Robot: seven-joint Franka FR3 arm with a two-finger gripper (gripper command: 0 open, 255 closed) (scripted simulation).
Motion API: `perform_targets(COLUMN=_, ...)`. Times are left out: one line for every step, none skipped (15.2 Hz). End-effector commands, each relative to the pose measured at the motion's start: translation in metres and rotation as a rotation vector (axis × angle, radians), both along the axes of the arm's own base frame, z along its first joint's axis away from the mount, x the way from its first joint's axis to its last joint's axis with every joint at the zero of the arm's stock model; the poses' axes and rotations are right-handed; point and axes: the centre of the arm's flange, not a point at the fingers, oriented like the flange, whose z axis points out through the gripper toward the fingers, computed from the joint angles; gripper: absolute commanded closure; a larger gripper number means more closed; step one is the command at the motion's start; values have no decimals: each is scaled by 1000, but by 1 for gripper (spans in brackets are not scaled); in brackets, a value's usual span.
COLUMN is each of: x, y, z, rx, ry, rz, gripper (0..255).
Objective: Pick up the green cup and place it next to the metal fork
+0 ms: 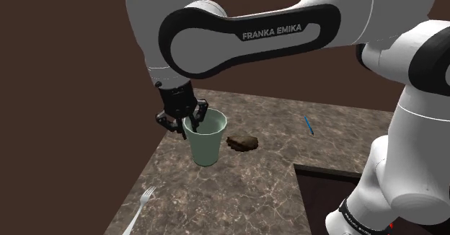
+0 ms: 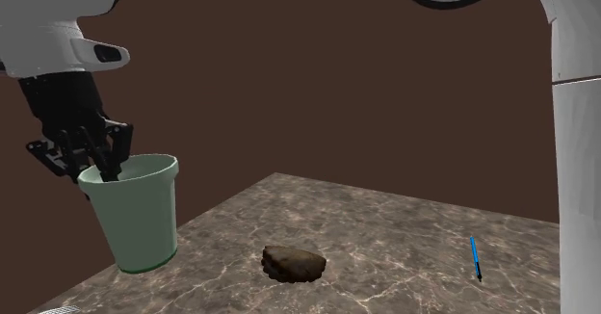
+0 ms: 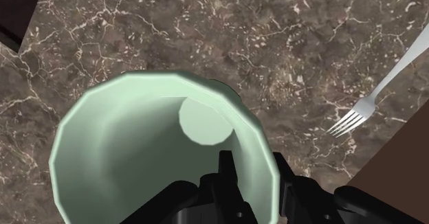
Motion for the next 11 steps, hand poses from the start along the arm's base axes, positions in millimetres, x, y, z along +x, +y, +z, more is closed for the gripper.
perform_targets(x=0, y=1, z=-10, rx=1, ry=-1, rz=0, gripper=255)
perform_targets(x=0, y=1, z=-15, rx=1, ry=-1, rz=0, gripper=255)
perform_targets(x=0, y=1, z=-20, rx=1, ry=-1, rz=0, gripper=255)
perform_targets(x=0, y=1, z=-25, rx=1, ry=-1, rz=0, gripper=255)
perform_targets(x=0, y=1, z=-31, rx=1, ry=-1, rz=0, gripper=255)
perform_targets(x=0, y=1, z=-36, rx=1, ry=-1, rz=0, gripper=255)
perform_targets(x=0, y=1, z=-41, rx=1, ry=-1, rz=0, gripper=255)
perform_targets(x=0, y=1, z=-47, rx=1, ry=-1, rz=0, gripper=255)
perform_targets(x=0, y=1, z=-52, rx=1, ry=-1, rz=0, gripper=255)
perform_targets(x=0, y=1, z=-57, rx=1, ry=-1, rz=0, gripper=255)
perform_targets(x=0, y=1, z=-62, rx=1, ry=-1, rz=0, gripper=255)
